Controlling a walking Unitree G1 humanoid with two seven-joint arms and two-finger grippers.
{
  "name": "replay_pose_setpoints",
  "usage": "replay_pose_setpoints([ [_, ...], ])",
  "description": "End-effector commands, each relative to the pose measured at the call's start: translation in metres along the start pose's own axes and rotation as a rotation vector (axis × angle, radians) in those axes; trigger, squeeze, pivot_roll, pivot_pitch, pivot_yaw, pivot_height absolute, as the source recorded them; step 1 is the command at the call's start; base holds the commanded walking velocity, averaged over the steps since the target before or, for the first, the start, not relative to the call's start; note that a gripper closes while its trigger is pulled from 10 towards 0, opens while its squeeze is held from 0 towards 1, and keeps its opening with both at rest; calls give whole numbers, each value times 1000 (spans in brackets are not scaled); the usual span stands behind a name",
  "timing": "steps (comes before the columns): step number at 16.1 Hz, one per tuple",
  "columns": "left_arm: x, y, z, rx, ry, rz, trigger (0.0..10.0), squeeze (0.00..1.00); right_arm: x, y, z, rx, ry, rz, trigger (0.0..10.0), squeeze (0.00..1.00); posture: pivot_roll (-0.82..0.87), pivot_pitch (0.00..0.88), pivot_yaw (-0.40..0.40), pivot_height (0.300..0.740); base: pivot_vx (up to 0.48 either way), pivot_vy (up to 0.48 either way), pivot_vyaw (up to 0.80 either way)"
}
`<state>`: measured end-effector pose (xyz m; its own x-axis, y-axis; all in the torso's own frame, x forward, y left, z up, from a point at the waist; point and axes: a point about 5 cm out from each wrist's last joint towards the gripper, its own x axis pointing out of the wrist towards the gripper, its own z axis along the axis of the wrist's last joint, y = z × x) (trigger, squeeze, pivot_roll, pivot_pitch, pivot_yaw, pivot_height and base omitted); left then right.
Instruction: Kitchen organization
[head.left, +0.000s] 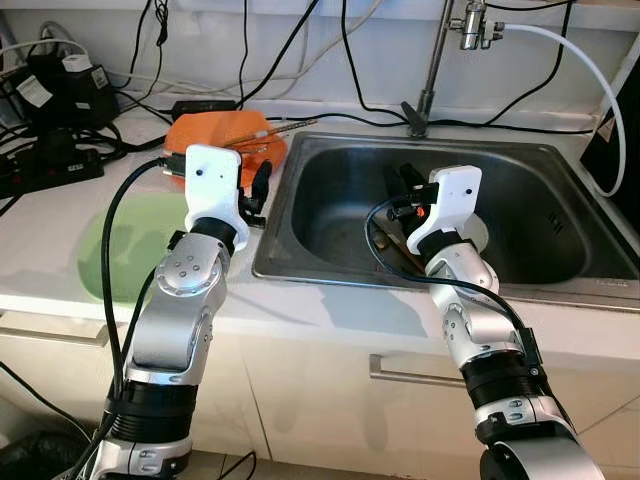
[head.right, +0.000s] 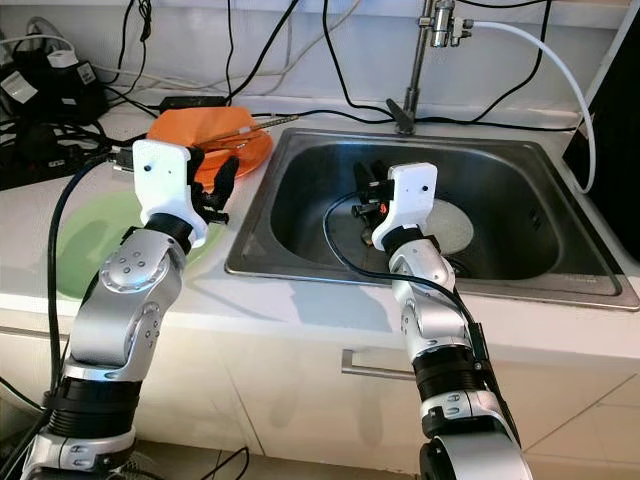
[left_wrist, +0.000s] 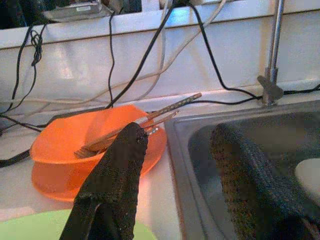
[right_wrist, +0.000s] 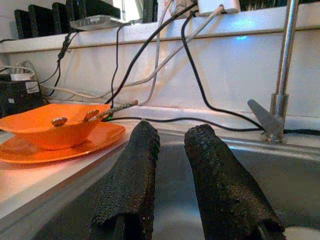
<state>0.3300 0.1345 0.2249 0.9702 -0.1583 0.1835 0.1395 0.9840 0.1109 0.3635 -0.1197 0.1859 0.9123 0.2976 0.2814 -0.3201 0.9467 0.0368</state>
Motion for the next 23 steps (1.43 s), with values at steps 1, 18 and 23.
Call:
replay_pose_setpoints([
  [1, 0, 1, -1, -3, -4, 8, 10000, 0, -1, -2, 4, 8, -8, -4, 10000, 0, 98, 21, 18, 740, 0, 0, 0],
  [18, -6, 51, 2, 68, 1, 191, 10000, 0, -6, -1, -1, 9, 17, -3, 10000, 0, 103, 21, 20, 740, 0, 0, 0],
  [23, -34, 104, -11, 136, 105, 429, 10000, 0, -6, 0, -5, 10, 30, 1, 10000, 0, 112, 30, 19, 740, 0, 0, 0],
])
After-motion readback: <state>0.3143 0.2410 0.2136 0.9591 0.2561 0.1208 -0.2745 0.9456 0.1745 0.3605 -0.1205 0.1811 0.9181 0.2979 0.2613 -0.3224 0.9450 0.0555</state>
